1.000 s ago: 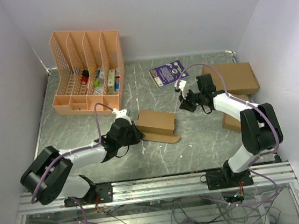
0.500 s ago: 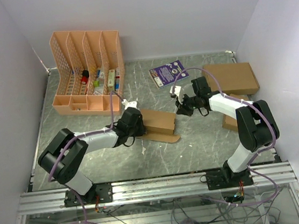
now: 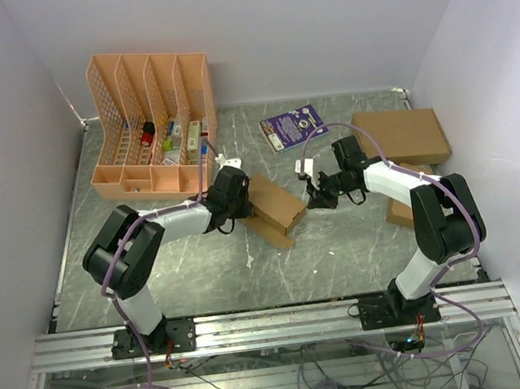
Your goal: Fold the paper box
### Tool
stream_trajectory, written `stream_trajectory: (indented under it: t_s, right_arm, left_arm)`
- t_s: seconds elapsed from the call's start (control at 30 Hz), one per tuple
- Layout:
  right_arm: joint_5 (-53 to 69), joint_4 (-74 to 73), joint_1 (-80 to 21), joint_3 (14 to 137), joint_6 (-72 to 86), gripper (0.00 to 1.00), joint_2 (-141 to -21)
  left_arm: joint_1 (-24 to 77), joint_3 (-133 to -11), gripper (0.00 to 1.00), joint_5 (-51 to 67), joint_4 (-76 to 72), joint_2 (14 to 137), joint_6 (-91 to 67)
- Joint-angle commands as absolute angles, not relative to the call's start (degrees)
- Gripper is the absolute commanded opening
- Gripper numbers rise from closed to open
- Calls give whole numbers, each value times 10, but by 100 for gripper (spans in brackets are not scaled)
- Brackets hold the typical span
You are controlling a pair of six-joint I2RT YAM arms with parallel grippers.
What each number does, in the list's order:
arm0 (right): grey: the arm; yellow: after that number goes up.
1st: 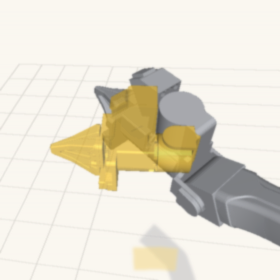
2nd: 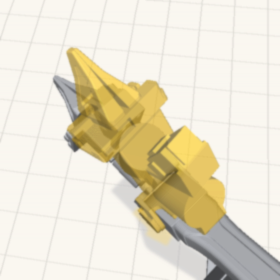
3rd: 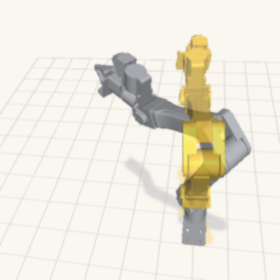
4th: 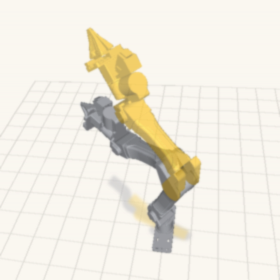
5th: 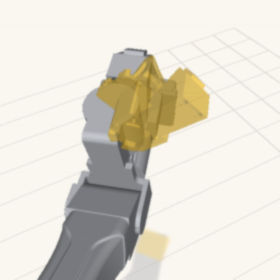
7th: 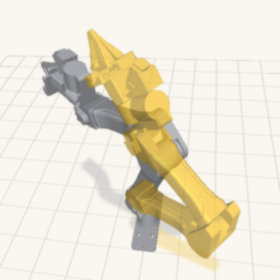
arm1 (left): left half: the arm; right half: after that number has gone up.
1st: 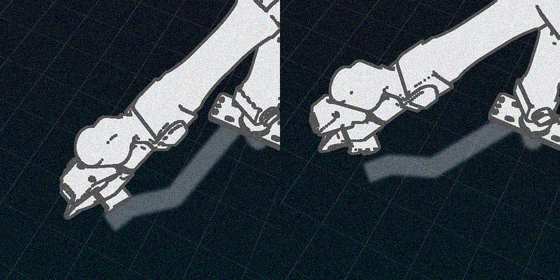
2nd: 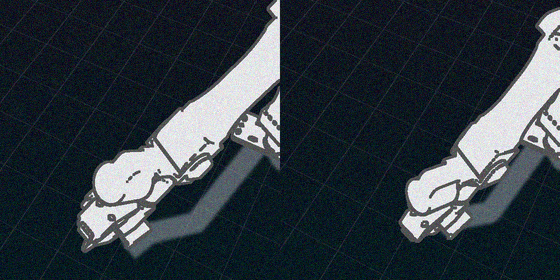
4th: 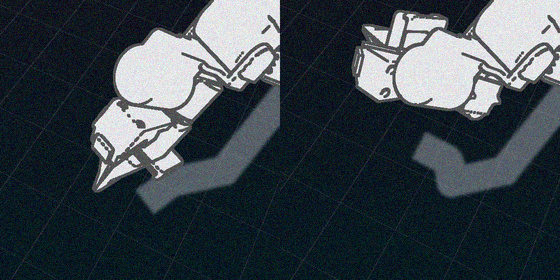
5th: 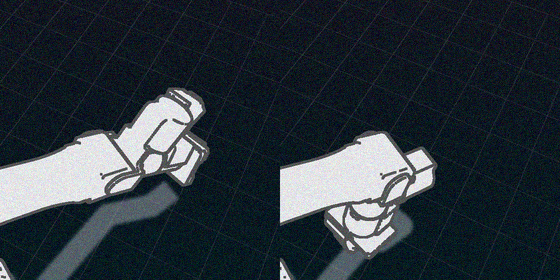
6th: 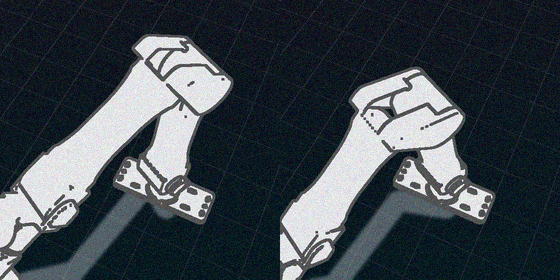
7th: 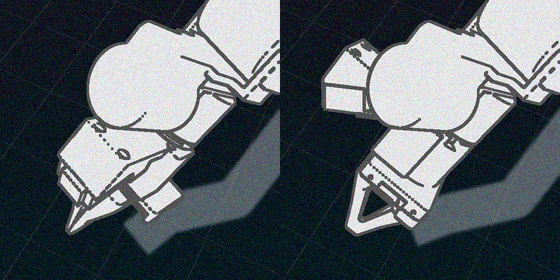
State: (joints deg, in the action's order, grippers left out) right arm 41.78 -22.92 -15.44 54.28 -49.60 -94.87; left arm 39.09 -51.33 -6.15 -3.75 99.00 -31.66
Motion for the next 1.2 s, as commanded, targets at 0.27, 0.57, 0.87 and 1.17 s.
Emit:
stream_trajectory:
  t_s: [0.27, 0.57, 0.87, 1.17]
  right_arm:
    - [472, -266, -118, 566, -522, 10, -875]
    - [579, -297, -118, 546, -605, 20, -858]
    - [618, -337, -117, 529, -717, 32, -842]
    - [427, -104, -99, 504, -416, 2, -860]
  left_arm:
    - [392, -370, 11, 40, -150, 797, -234]
    - [455, -227, 53, 105, -332, 601, -223]
    - [454, -109, 79, 108, -646, 647, -254]
    - [485, -225, 7, 26, -375, 748, -289]
